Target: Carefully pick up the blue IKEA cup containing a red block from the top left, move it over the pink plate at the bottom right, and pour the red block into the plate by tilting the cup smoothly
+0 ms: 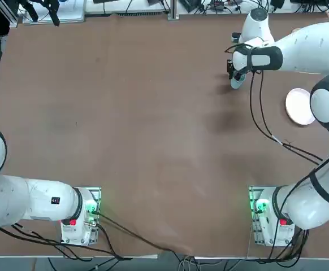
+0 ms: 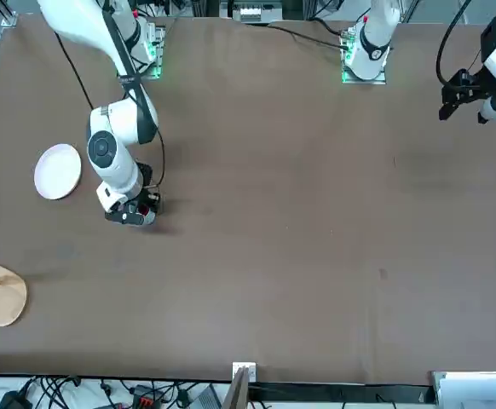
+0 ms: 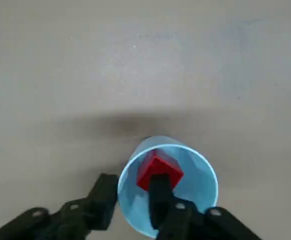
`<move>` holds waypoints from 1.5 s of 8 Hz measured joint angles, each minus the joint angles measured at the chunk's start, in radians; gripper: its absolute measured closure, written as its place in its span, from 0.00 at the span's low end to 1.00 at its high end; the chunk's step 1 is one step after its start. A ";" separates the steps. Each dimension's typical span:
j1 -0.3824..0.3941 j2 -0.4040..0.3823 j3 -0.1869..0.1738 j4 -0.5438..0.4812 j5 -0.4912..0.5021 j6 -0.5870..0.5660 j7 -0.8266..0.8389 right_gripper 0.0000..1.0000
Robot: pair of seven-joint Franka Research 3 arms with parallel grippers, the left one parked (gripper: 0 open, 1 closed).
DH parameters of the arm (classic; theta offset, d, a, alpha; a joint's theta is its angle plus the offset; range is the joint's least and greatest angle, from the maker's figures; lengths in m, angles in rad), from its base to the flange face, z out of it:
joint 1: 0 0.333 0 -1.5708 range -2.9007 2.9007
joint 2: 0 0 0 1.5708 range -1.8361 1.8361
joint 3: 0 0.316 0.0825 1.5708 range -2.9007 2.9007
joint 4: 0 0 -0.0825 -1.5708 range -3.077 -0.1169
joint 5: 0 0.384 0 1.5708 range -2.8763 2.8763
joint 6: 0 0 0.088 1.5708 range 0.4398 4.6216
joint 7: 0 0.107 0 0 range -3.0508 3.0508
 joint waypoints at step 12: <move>-0.011 -0.041 -0.004 0.075 0.000 -0.189 0.023 0.97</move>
